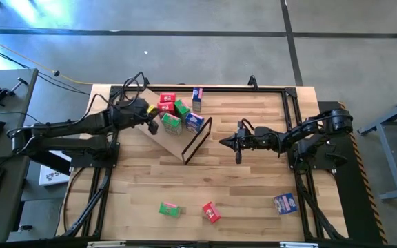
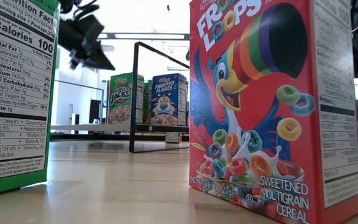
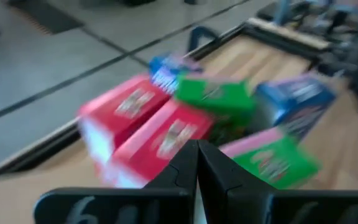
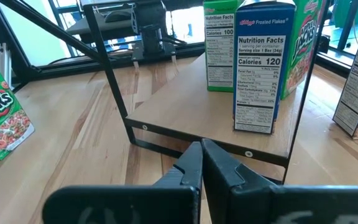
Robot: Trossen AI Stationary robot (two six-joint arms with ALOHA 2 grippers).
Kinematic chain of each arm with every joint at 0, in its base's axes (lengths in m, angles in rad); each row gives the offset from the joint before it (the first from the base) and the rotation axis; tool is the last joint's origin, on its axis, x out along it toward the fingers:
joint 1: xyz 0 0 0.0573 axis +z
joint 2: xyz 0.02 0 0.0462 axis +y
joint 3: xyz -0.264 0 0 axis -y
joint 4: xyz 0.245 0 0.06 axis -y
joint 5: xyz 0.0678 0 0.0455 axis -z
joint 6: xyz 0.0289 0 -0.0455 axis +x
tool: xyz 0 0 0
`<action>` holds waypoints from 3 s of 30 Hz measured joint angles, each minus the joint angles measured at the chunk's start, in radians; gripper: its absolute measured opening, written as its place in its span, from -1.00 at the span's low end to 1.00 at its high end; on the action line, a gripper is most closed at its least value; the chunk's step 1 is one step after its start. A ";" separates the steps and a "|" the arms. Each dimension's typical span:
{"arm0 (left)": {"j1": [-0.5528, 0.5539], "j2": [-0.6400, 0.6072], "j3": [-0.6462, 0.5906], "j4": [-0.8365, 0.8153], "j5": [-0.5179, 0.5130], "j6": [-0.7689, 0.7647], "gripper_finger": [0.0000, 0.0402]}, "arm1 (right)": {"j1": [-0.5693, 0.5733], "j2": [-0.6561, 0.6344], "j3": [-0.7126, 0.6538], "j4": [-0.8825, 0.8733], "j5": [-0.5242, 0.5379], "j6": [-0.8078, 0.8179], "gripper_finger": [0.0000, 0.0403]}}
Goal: Stack cereal on shelf
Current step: Adjust the cereals on the shelf
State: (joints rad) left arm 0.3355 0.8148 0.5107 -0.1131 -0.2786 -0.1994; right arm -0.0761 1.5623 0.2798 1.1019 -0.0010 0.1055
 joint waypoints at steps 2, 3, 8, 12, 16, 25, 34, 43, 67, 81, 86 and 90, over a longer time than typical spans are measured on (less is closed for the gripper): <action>0.000 0.046 0.025 0.031 0.039 0.033 -1.00 | 0.000 0.000 0.000 0.000 0.000 0.002 -1.00; 0.000 0.073 0.041 0.041 0.056 0.049 -1.00 | 0.000 0.000 0.000 0.000 0.000 0.002 -1.00; 0.000 0.218 0.131 0.059 0.103 0.142 -1.00 | 0.000 0.000 0.000 0.001 0.000 0.010 -1.00; 0.000 0.321 0.207 0.028 0.117 0.214 -1.00 | 0.000 0.000 0.000 0.001 -0.001 0.011 -1.00; 0.000 0.387 0.265 -0.060 0.054 0.266 -1.00 | 0.000 0.000 0.000 0.000 -0.003 0.021 -1.00; -0.001 0.402 0.300 -0.165 -0.043 0.290 -1.00 | 0.000 0.000 0.000 -0.002 -0.008 0.021 -1.00; -0.005 0.351 0.300 -0.243 -0.075 0.283 -1.00 | 0.000 0.000 0.000 -0.005 -0.008 0.021 -1.00; 0.005 0.226 0.300 -0.360 -0.070 0.217 -1.00 | 0.000 0.000 0.000 -0.006 -0.008 0.021 -1.00; 0.046 0.156 0.136 -0.405 -0.150 0.071 -1.00 | 0.000 0.000 0.000 -0.006 -0.007 0.018 -1.00; 0.106 0.150 0.105 -0.307 -0.134 0.125 -1.00 | 0.000 0.000 0.000 0.014 -0.008 0.025 -1.00; 0.109 0.119 0.105 -0.328 -0.094 0.110 -1.00 | -0.010 0.000 0.052 0.035 -0.069 0.018 -1.00; 0.109 0.070 0.105 -0.357 -0.079 0.097 -1.00 | -0.059 -0.006 0.149 -0.087 -0.149 -0.006 -1.00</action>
State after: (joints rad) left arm 0.4446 0.8844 0.6159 -0.4699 -0.3573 -0.1028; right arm -0.1347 1.5567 0.4288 1.0152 -0.1502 0.0995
